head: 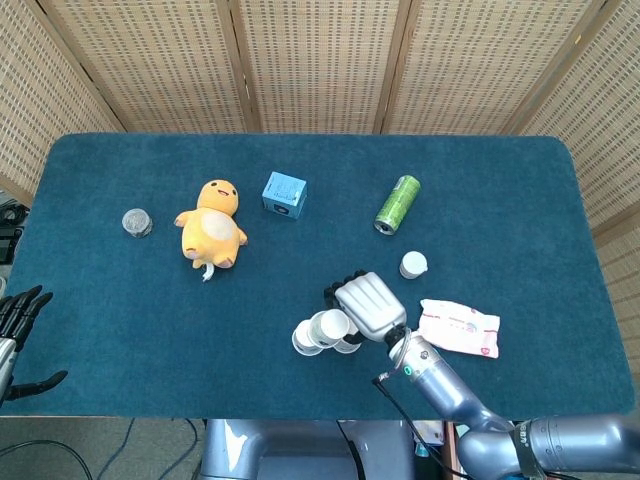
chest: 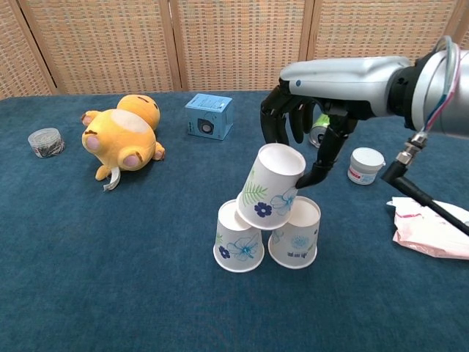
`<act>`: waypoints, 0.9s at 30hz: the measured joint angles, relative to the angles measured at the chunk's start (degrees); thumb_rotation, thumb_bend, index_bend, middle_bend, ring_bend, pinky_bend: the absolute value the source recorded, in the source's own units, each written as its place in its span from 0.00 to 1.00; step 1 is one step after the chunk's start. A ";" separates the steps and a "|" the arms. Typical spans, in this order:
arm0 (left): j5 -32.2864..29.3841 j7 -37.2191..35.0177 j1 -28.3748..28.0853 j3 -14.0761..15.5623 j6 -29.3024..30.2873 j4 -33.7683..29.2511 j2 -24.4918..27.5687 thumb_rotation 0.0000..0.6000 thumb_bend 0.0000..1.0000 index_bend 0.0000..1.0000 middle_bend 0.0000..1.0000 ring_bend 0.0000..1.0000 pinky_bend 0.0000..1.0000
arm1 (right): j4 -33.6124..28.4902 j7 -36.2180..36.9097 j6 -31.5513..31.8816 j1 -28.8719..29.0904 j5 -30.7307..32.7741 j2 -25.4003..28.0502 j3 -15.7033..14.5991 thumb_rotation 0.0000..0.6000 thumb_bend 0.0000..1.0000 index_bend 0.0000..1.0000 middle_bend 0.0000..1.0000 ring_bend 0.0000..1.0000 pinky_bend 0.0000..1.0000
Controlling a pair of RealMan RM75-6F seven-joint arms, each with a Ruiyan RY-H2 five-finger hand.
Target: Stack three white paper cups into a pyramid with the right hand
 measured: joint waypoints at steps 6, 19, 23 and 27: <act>0.11 -0.16 0.06 0.09 0.11 -0.15 0.13 1.00 0.04 0.00 0.00 0.00 0.00 | -0.37 1.31 -0.96 -0.02 0.18 0.78 -0.09 1.00 0.27 0.52 0.50 0.48 0.42; -0.09 -0.36 0.00 0.01 0.05 -0.01 0.20 1.00 0.04 0.00 0.00 0.00 0.00 | -0.32 5.36 -1.64 -1.17 -5.76 1.85 -0.54 1.00 0.06 0.18 0.10 0.20 0.27; 0.07 -0.27 0.01 0.06 0.12 0.00 0.16 1.00 0.04 0.00 0.00 0.00 0.00 | -1.73 6.38 -0.58 -2.02 -6.65 3.55 -0.09 1.00 0.06 0.18 0.10 0.20 0.26; 0.36 -0.26 0.06 0.13 0.31 0.00 0.14 1.00 0.04 0.00 0.00 0.00 0.00 | -3.76 7.56 0.75 -3.66 -8.61 6.94 -0.15 1.00 0.06 0.18 0.10 0.20 0.24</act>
